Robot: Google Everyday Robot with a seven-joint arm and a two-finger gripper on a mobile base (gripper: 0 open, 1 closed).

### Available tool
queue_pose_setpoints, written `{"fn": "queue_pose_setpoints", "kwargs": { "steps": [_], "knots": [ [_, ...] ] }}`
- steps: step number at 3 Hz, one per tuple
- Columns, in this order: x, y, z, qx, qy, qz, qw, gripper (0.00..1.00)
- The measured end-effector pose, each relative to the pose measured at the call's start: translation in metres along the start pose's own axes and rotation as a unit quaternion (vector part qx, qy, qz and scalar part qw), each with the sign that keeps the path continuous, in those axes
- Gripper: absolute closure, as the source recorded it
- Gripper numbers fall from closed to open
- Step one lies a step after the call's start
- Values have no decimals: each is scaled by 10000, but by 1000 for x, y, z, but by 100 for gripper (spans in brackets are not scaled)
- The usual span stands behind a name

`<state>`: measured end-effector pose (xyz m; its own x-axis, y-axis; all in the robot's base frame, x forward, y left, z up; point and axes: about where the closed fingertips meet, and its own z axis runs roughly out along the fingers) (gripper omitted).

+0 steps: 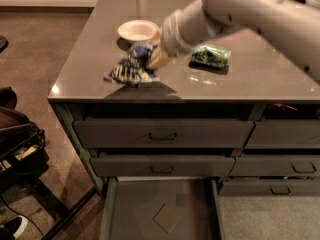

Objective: Pick blue chip bag from bottom drawer and place on counter

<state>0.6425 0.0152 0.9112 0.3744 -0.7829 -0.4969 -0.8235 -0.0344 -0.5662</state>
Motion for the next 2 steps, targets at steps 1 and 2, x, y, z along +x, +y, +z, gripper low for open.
{"fn": "queue_pose_setpoints", "kwargs": {
  "steps": [1, 2],
  "knots": [
    [-8, -49, -9, 39, 157, -361, 9992, 100],
    [-21, -71, -26, 272, 84, -442, 9986, 100]
  ]
}}
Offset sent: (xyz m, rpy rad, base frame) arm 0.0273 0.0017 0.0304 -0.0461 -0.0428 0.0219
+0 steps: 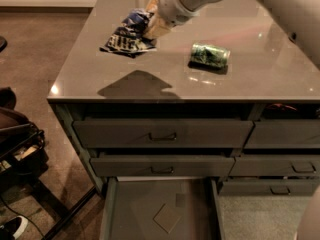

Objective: Pick blue chip bag from bottom drawer and place on counter

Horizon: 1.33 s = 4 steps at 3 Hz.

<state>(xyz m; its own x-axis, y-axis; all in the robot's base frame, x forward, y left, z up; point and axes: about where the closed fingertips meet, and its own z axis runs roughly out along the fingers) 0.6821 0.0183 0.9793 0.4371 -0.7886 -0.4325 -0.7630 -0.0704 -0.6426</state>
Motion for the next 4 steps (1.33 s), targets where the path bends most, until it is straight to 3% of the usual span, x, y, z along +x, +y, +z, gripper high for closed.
{"fn": "queue_pose_setpoints", "kwargs": {
  "steps": [1, 2, 4],
  "knots": [
    [0, 0, 0, -1, 0, 1, 10000, 81],
    [8, 14, 10, -59, 23, 179, 9998, 58],
    [8, 16, 12, -73, 26, 184, 9998, 12]
  ]
}}
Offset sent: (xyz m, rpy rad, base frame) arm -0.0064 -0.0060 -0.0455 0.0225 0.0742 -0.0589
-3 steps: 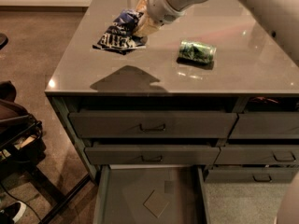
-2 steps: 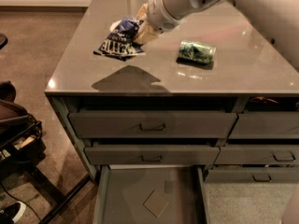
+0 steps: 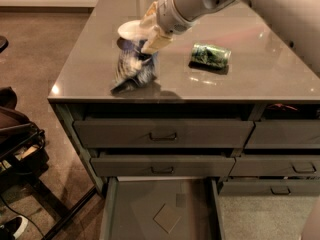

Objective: Pick blue chip bag from bottom drawer and place on counter

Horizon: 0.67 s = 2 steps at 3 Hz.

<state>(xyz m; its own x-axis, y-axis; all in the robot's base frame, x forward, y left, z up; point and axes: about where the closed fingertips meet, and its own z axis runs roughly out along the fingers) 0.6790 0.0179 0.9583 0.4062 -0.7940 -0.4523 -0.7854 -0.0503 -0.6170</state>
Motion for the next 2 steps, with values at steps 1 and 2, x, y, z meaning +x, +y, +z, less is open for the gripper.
{"fn": "queue_pose_setpoints", "kwargs": {
  "steps": [1, 2],
  "knots": [
    [0, 0, 0, 0, 0, 0, 10000, 0],
    [0, 0, 0, 0, 0, 0, 10000, 0]
  ]
}}
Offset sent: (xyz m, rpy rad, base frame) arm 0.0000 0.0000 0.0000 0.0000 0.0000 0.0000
